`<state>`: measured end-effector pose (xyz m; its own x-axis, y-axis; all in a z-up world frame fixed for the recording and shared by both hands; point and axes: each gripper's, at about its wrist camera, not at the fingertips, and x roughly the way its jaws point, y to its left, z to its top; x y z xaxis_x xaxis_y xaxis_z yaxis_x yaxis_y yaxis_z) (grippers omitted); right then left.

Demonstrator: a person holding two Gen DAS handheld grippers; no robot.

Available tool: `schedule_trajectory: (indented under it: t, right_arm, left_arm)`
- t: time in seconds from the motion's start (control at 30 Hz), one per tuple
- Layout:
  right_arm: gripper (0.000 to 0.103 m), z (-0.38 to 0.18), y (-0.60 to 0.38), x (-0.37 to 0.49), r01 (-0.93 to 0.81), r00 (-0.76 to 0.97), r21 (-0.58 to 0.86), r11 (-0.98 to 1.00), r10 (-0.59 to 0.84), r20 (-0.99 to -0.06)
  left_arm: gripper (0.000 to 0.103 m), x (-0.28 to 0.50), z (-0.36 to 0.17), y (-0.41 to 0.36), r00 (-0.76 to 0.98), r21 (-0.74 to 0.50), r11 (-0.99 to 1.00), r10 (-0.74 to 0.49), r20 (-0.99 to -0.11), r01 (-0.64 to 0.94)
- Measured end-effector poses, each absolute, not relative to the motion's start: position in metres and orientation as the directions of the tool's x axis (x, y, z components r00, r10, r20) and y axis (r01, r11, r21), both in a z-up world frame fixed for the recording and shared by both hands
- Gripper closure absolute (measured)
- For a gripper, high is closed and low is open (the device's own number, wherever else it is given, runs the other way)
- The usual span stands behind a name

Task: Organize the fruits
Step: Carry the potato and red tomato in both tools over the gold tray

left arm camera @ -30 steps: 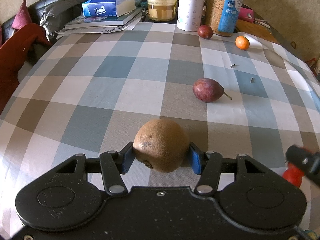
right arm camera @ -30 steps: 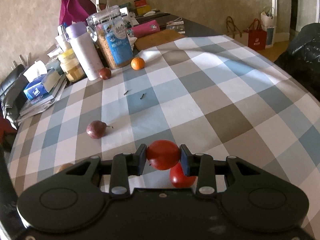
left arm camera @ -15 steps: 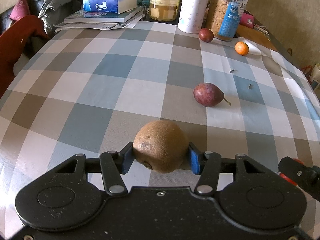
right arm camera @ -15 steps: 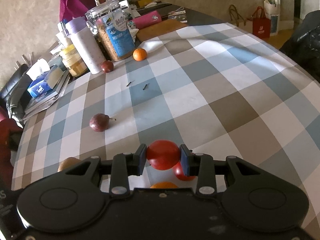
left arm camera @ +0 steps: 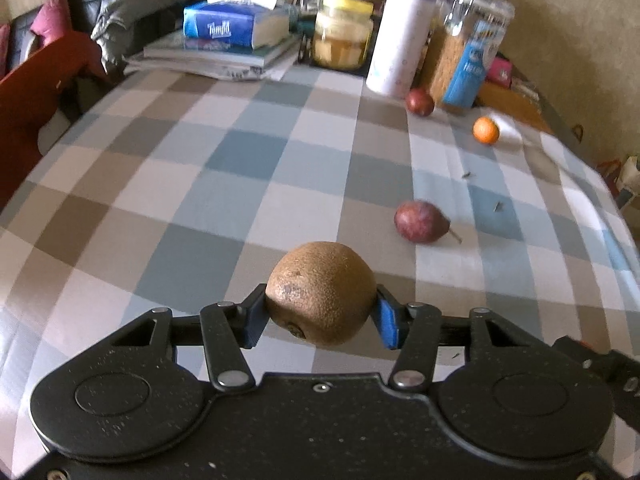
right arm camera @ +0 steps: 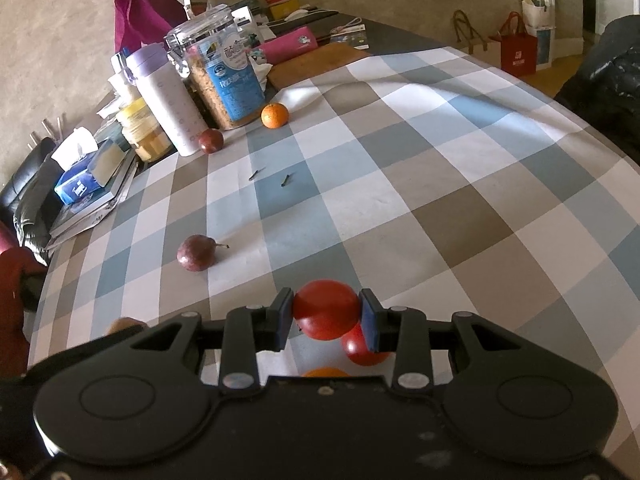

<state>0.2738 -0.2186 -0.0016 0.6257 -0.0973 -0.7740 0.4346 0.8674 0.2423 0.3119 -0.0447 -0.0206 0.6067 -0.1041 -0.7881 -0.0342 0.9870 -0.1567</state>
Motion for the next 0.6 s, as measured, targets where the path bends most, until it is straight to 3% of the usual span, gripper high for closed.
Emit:
schedule_trajectory:
  t: [0.6]
  right_arm:
    - [0.066,0.0,-0.225,0.268,0.438,0.628,0.264,0.859,-0.082,-0.774]
  left_arm:
    - [0.044,0.245,0.026,-0.027,0.569,-0.186,0.981,-0.185,-0.802,0.057]
